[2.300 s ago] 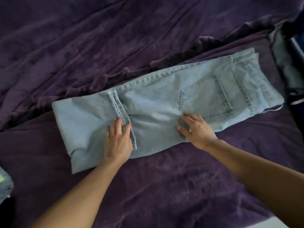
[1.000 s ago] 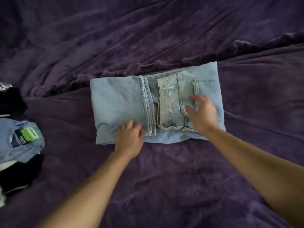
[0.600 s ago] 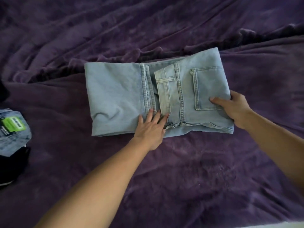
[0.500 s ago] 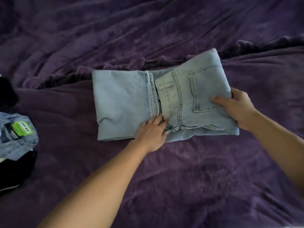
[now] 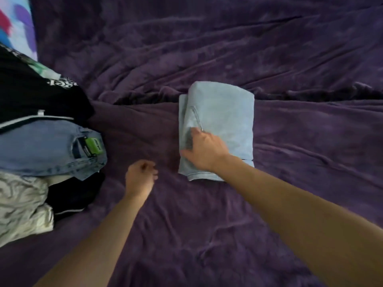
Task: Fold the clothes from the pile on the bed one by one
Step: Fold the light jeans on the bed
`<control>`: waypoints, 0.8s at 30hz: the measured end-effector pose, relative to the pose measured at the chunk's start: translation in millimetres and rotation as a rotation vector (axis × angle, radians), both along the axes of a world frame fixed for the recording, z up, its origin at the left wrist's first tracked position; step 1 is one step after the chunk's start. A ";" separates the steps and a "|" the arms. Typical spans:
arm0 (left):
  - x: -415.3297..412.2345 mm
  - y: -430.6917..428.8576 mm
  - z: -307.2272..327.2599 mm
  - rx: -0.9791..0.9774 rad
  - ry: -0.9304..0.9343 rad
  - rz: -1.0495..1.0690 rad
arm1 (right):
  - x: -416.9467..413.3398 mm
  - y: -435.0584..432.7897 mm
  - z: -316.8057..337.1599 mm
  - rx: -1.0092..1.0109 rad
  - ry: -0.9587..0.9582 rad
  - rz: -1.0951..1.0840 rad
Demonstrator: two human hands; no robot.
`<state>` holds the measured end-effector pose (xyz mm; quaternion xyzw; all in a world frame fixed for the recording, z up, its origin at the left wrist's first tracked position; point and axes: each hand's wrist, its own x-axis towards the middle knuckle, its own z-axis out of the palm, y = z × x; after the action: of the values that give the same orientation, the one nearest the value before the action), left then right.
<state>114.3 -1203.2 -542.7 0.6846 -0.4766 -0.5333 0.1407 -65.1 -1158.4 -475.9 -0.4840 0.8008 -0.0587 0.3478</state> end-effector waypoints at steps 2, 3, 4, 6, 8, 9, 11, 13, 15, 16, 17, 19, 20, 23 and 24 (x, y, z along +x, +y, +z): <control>26.9 -12.6 -9.8 -0.001 -0.071 0.027 | 11.5 6.6 -23.9 -0.045 -0.121 0.017; 33.9 -17.2 -14.5 -0.037 -0.129 -0.026 | 10.7 14.4 -30.1 -0.138 -0.140 -0.005; 34.2 -20.1 -15.3 -0.096 -0.199 -0.110 | 5.0 24.2 -34.6 -0.258 -0.108 -0.051; 16.2 -22.5 -8.3 -0.268 -0.311 -0.269 | -18.4 46.2 -42.4 -0.449 0.072 -0.188; -18.4 -21.4 3.8 -0.477 -0.257 -0.357 | -47.0 63.4 -47.9 -0.421 0.264 -0.274; -39.5 -19.9 13.1 -0.581 -0.248 -0.422 | -58.4 68.0 -51.3 -0.330 0.308 -0.290; -69.4 -14.1 10.5 -0.651 -0.300 -0.640 | -72.4 71.6 -62.2 -0.161 0.310 -0.286; -80.3 -7.0 -9.2 -0.542 -0.401 -0.858 | -71.1 71.4 -76.1 -0.095 0.298 -0.250; -69.1 1.8 -41.2 -0.501 -0.484 -0.934 | -58.6 72.7 -95.6 -0.072 0.275 -0.236; -60.5 4.2 -55.7 -0.543 -0.516 -0.944 | -51.9 73.5 -106.8 -0.060 0.267 -0.238; -54.6 5.3 -68.3 -0.587 -0.536 -0.946 | -46.8 74.0 -117.2 -0.047 0.267 -0.244; -51.5 5.0 -89.4 -0.639 -0.566 -0.936 | -44.4 72.2 -133.0 -0.029 0.262 -0.255; -54.4 4.6 -94.9 -0.649 -0.578 -0.934 | -47.2 70.5 -137.9 -0.026 0.252 -0.258; -61.5 3.5 -93.9 -0.654 -0.588 -0.927 | -56.0 65.9 -139.9 -0.017 0.207 -0.257; -62.0 1.7 -88.9 -0.638 -0.579 -0.931 | -56.7 66.3 -137.8 -0.011 0.187 -0.266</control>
<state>52.3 -1201.5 -631.6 0.4464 -0.8786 -0.1636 -0.0437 -121.8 -1092.1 -613.7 -0.3789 0.8865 -0.0634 0.2581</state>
